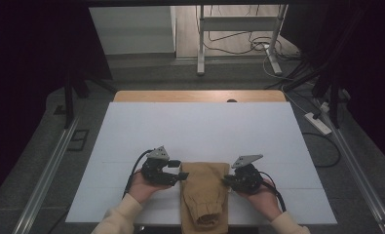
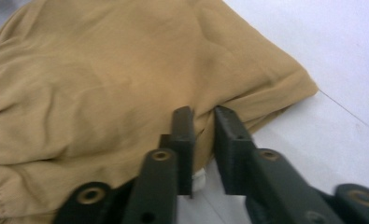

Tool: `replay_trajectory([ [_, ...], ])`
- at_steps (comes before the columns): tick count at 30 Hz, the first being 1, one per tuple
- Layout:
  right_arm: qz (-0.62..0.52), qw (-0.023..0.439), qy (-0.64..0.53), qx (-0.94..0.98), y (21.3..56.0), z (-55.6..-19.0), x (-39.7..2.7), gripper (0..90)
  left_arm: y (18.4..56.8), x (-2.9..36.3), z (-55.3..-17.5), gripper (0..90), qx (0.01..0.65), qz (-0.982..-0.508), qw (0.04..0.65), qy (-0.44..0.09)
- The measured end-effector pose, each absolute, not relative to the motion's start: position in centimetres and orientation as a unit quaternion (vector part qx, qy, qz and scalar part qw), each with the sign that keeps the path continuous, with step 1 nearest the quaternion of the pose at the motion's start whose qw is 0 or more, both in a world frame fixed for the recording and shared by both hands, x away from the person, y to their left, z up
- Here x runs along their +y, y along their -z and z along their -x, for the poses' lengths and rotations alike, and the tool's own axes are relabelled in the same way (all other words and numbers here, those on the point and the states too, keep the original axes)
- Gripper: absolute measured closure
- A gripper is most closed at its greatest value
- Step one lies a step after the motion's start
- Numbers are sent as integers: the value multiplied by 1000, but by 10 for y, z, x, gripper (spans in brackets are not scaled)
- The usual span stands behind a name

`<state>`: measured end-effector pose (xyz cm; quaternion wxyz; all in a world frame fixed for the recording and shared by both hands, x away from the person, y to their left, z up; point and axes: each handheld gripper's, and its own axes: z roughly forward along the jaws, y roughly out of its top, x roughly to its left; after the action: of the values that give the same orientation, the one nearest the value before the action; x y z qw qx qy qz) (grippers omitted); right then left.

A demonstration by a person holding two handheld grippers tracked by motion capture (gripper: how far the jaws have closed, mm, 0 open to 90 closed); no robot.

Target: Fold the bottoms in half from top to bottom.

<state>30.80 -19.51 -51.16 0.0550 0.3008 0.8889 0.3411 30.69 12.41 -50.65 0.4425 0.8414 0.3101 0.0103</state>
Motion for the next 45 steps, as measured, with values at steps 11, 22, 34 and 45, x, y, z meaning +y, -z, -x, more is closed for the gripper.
replay_trajectory([
  [11, -287, 44, -346, 892, 504, -291, -207, 832, 507, 126, -307, 367, 311, -841, 443, -9],
  [22, -304, 66, -375, 874, 505, -301, -212, 461, 507, 128, -311, 334, 329, -832, 447, -7],
  [34, -322, 80, -396, 856, 498, -334, -216, 388, 512, 126, -332, 299, 367, -824, 431, 4],
  [45, -319, 75, -387, 862, 507, -355, -201, 383, 521, 114, -347, 289, 367, -834, 413, 8],
])
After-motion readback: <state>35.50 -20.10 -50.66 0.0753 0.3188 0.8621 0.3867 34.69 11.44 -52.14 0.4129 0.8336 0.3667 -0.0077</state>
